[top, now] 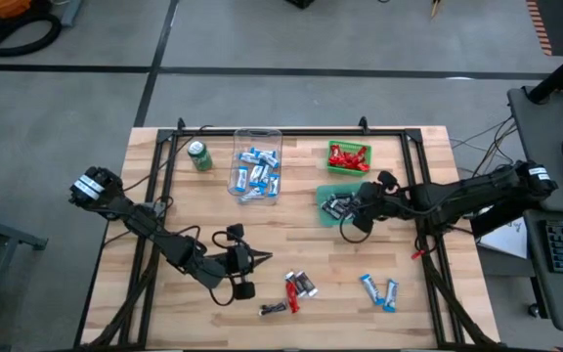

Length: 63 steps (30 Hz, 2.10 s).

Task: Sort candy
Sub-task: Put the brown candy into the blue bin

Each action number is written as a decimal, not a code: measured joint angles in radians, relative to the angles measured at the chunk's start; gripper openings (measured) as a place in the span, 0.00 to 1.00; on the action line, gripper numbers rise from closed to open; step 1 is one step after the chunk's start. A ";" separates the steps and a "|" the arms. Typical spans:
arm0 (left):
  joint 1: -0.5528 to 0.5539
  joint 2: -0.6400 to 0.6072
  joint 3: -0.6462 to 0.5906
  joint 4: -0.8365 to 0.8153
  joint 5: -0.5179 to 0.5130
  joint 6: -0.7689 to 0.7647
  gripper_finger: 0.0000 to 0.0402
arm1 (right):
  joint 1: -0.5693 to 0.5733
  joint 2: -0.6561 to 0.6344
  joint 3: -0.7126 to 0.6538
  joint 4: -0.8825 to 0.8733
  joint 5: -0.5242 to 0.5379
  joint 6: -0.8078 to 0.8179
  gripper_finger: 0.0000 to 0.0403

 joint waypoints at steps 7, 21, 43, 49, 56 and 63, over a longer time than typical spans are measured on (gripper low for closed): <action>-0.012 0.000 0.000 -0.021 0.154 -0.114 0.06 | 0.006 0.000 0.049 0.003 -0.126 0.050 0.46; -0.100 0.193 0.069 -0.052 0.210 -0.310 0.45 | 0.085 0.001 0.052 0.068 -0.135 0.079 0.44; -0.140 0.450 0.197 -0.134 0.315 -0.471 0.42 | 0.124 0.002 0.052 0.083 -0.135 0.105 0.44; -0.139 0.447 0.193 -0.162 0.314 -0.479 0.22 | 0.134 0.002 0.052 0.083 -0.135 0.110 0.44; -0.141 0.415 0.192 -0.217 0.314 -0.471 0.07 | 0.184 0.002 0.026 0.161 -0.131 0.125 0.44; -0.138 0.340 0.185 -0.299 0.258 -0.386 0.06 | 0.237 0.002 -0.041 0.339 -0.128 0.097 0.44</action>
